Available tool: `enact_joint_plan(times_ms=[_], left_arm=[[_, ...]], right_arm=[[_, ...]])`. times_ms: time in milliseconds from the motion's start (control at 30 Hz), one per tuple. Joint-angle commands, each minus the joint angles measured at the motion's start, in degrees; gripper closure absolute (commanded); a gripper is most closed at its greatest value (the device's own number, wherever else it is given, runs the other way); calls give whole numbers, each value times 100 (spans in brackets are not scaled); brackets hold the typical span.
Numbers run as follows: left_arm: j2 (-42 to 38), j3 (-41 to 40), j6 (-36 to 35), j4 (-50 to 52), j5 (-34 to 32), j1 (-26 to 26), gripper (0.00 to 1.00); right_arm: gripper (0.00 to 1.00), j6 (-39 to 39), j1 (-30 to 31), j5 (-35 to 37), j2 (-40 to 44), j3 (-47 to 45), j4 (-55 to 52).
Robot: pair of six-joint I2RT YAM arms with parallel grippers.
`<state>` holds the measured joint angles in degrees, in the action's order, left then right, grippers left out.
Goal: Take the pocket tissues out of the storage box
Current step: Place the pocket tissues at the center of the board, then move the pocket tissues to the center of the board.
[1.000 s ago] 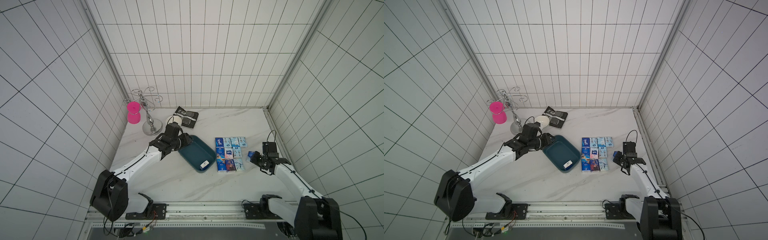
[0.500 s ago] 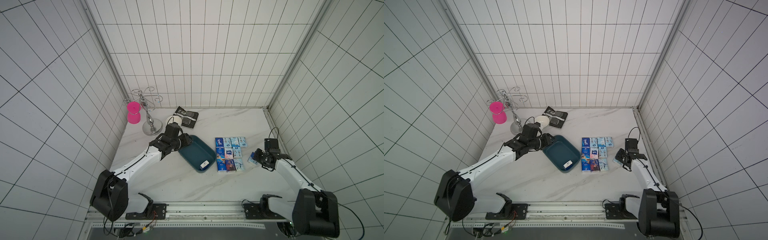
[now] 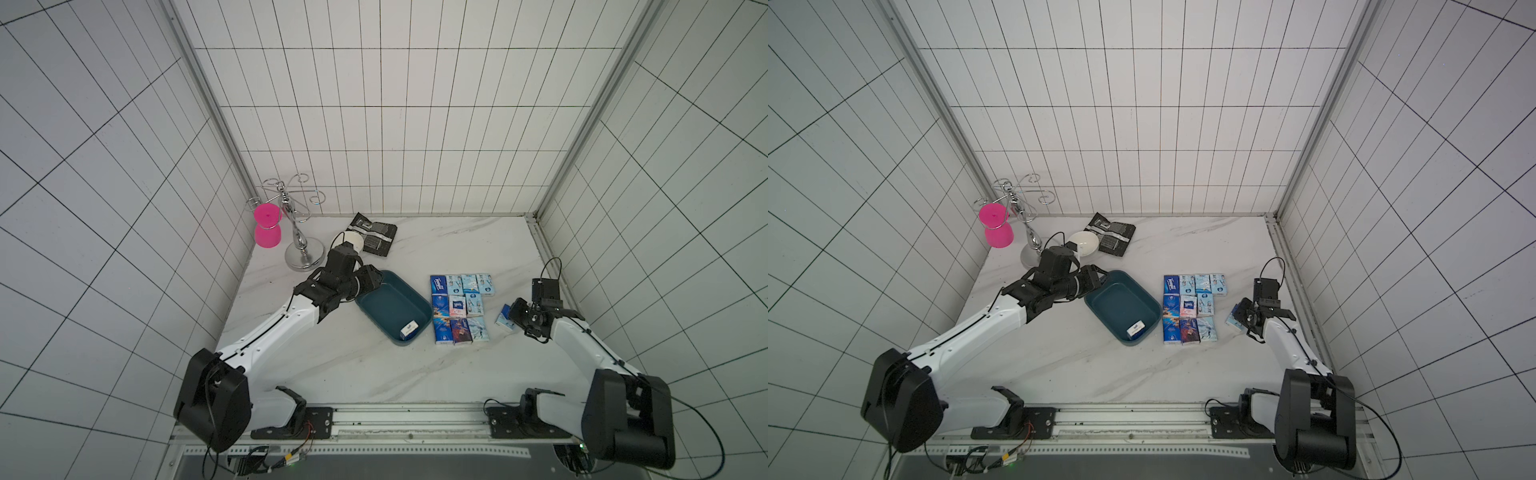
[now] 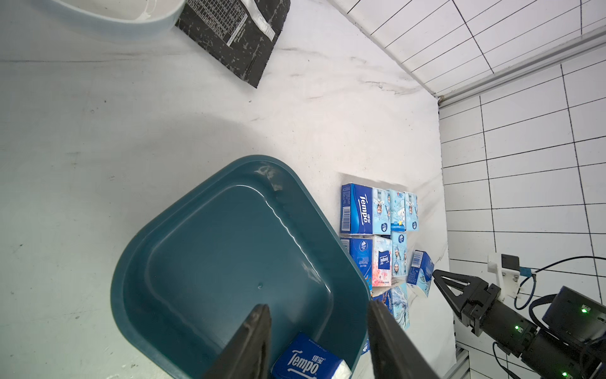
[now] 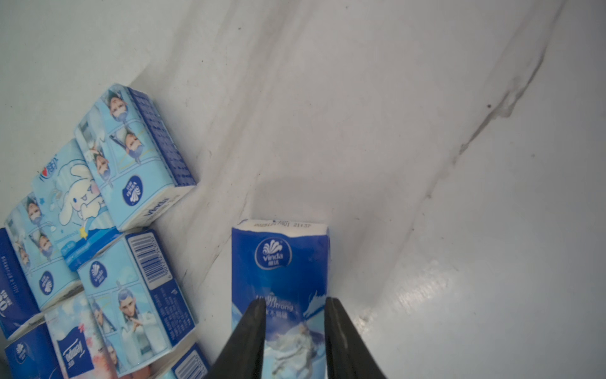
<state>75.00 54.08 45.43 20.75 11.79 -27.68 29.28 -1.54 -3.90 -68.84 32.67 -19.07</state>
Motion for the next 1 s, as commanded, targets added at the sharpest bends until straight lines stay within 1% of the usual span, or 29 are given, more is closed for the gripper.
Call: enact_joint_plan(times_ms=[0, 67, 167, 300, 500, 600, 733, 833, 967], left_arm=[[-20, 16, -61, -10, -3, 2, 49], [-54, -2, -41, -3, 7, -9, 49], [-138, -12, -58, 37, -36, -42, 49], [-198, -4, -87, 68, -97, -44, 49], [-245, 24, -114, 125, -116, -44, 49], [-297, -14, -124, 128, -116, -40, 49], [-303, -47, -117, 101, -142, -44, 49], [-267, -38, -121, 96, -126, -44, 49], [-242, -66, -95, 73, -119, -44, 49]], right_arm=[[68, 104, -53, -83, 22, -223, 89], [68, 126, -51, -111, 24, -234, 60], [62, 181, -54, -30, 193, -306, 35], [61, 179, -56, -5, 356, -322, 34], [67, 165, -57, -58, -45, -349, 205], [72, 175, -49, -65, -54, -444, 340], [76, 134, -61, -34, 24, -467, 422], [77, 44, -56, -201, -124, -395, 456], [78, -145, -54, -630, -429, -361, 713]])
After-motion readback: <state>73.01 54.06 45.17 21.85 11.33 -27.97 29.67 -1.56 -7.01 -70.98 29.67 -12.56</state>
